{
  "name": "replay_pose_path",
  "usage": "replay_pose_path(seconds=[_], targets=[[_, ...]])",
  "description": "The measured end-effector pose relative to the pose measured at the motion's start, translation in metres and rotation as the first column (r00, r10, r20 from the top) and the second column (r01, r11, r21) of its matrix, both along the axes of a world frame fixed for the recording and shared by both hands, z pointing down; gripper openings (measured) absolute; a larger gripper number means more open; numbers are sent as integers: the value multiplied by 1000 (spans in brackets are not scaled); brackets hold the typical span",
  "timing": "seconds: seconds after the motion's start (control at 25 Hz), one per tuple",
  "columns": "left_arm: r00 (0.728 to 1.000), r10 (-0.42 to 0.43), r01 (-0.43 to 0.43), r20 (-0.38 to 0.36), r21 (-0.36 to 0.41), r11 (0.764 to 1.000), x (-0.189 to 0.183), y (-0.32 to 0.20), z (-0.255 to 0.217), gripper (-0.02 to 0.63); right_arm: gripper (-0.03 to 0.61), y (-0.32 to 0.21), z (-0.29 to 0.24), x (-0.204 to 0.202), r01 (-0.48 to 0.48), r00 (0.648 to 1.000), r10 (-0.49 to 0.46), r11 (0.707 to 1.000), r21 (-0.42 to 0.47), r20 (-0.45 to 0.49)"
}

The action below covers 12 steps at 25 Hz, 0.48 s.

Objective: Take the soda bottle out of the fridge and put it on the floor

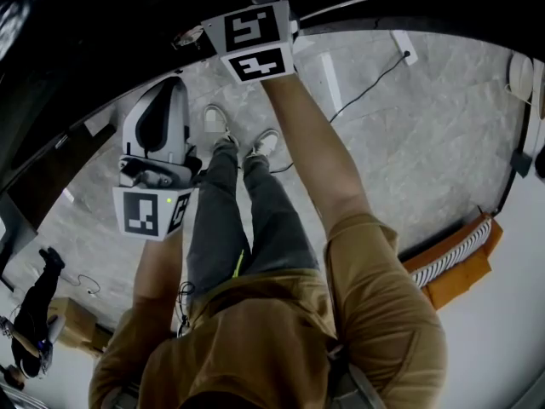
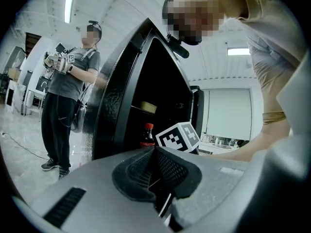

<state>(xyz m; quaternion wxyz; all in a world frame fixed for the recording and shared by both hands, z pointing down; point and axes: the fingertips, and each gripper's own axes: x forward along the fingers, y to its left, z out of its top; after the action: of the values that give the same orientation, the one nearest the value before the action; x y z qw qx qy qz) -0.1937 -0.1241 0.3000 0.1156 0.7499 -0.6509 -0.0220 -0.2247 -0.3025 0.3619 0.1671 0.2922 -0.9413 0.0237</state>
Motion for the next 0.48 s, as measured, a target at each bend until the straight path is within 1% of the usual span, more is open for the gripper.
replay_pose_path(seconds=[0.24, 0.48], targets=[[1000, 18, -18, -3, 4, 1000, 1, 1, 0, 2, 299, 13, -4, 11, -8, 1000, 8, 1000, -11, -3], [1000, 26, -26, -10, 24, 999, 10, -1, -11, 2, 299, 35, -24, 43, -27, 1000, 27, 999, -25, -1]])
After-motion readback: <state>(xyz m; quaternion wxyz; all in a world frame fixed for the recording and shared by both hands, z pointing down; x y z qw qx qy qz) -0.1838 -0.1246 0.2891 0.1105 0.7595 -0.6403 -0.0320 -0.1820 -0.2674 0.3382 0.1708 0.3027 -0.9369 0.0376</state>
